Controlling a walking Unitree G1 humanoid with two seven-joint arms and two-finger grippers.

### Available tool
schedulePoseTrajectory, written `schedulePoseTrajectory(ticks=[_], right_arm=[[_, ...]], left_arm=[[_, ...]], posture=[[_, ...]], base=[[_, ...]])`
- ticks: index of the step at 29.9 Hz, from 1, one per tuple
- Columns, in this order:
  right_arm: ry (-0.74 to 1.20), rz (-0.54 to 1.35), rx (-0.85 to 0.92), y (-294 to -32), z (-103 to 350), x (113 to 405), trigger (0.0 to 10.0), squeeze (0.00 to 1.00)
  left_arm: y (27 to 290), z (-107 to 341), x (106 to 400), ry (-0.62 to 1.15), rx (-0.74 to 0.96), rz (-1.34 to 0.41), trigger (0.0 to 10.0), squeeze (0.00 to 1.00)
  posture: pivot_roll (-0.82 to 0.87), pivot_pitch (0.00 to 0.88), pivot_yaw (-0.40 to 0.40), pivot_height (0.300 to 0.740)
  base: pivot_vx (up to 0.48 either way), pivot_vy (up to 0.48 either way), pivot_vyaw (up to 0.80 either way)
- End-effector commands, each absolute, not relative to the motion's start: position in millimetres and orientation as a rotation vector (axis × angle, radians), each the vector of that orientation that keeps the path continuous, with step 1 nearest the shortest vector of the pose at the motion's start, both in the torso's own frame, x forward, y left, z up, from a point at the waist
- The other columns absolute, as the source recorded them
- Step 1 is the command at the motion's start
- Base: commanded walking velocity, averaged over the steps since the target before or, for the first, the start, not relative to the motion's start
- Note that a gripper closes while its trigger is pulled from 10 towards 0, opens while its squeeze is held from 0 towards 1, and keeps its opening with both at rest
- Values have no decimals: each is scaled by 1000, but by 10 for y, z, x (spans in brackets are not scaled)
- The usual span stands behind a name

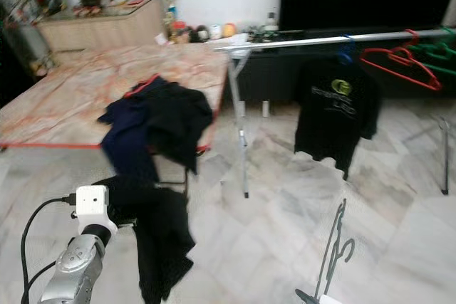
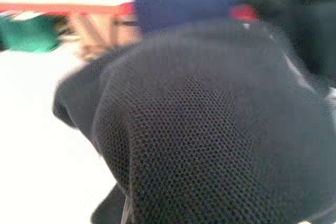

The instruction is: Hang hanger

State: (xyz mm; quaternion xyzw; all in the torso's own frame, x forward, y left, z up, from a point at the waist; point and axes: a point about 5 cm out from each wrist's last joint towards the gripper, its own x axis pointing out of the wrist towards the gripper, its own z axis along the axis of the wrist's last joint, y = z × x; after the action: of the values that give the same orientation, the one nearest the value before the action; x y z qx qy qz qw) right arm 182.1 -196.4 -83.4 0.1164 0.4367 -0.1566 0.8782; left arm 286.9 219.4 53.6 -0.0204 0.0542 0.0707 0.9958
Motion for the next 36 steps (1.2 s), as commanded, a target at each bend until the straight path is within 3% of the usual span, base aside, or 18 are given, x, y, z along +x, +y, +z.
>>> schedulePoseTrajectory(ticks=[1, 7, 17, 36], right_arm=[[912, -338, 220, -2055, -819, 1826, 10000, 0], [907, -336, 199, -2144, -800, 1831, 10000, 0], [976, -393, 185, -2286, -902, 1528, 10000, 0], [1002, -368, 195, -2138, -1003, 1305, 10000, 0]], left_arm=[[2221, 667, 2925, 38, -46, 160, 10000, 0], [2240, 634, 2887, 41, -40, 162, 10000, 0], [2153, 521, 2743, 72, -37, 130, 10000, 0], [2282, 725, 2752, 27, -33, 83, 10000, 0]], posture=[[95, 0, 49, 740], [56, 0, 38, 740], [47, 0, 67, 740], [101, 0, 84, 740]], base=[[0, 480, 0], [0, 480, 0], [0, 436, 0], [0, 0, 0]])
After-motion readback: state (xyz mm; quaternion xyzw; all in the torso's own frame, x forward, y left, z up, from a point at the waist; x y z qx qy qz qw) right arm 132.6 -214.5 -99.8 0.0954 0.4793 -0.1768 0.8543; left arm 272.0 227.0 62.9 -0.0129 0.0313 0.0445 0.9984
